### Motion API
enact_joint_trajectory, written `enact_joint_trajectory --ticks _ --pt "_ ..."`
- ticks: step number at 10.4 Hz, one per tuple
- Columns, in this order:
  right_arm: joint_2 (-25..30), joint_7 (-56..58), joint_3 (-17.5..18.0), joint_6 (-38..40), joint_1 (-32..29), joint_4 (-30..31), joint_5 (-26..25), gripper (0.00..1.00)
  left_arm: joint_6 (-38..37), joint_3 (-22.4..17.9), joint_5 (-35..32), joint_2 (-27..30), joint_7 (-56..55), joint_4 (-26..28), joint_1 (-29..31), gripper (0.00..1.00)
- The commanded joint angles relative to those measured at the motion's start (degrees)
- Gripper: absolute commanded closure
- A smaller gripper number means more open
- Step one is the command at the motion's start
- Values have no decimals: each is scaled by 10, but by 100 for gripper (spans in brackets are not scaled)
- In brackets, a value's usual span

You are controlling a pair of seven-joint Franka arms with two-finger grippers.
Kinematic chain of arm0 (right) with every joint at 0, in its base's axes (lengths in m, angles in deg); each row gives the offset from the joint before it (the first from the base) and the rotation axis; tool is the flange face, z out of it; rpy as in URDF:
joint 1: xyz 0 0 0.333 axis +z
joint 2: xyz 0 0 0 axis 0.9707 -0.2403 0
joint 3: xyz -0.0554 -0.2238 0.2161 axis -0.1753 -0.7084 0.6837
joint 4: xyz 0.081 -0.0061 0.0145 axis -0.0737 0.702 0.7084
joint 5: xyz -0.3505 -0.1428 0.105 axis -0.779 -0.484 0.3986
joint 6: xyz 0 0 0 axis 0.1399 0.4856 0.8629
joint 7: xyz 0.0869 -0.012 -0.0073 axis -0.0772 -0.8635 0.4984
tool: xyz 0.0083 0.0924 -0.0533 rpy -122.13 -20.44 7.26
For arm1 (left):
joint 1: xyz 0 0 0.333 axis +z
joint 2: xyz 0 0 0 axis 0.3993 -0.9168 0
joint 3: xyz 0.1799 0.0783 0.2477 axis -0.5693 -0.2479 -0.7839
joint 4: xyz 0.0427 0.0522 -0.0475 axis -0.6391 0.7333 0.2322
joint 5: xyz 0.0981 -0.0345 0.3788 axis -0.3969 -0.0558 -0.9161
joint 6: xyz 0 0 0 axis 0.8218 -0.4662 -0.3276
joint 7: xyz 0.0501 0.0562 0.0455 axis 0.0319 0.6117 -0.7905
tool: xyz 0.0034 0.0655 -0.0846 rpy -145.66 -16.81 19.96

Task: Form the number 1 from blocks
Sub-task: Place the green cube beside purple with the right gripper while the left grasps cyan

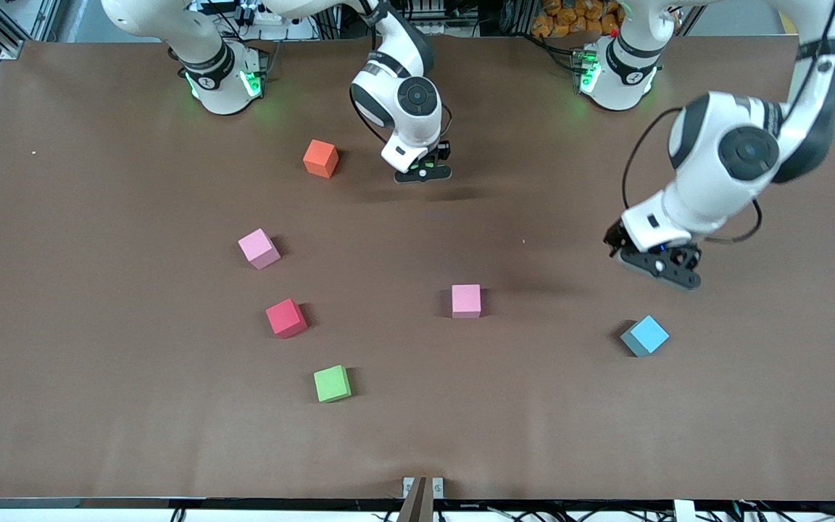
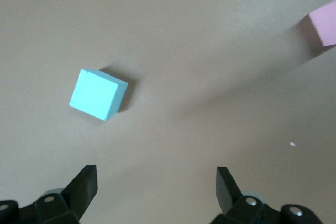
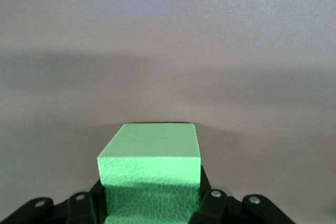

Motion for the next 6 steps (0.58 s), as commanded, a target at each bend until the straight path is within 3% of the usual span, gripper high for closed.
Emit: enact_joint_trajectory --ticks 1,2,4,6 --pt "-2 -16 -7 -8 12 -5 4 88 23 -9 -25 -99 116 -86 16 0" --pt "-2 -16 -7 -12 14 -5 4 88 45 -29 -31 -124 161 -101 22 0" --pt "-2 -17 -7 -13 15 -4 4 88 54 -32 -28 -168 269 -145 24 0" --pt "-2 -24 -7 -12 17 -3 4 87 56 -32 -25 -202 303 -176 24 0"
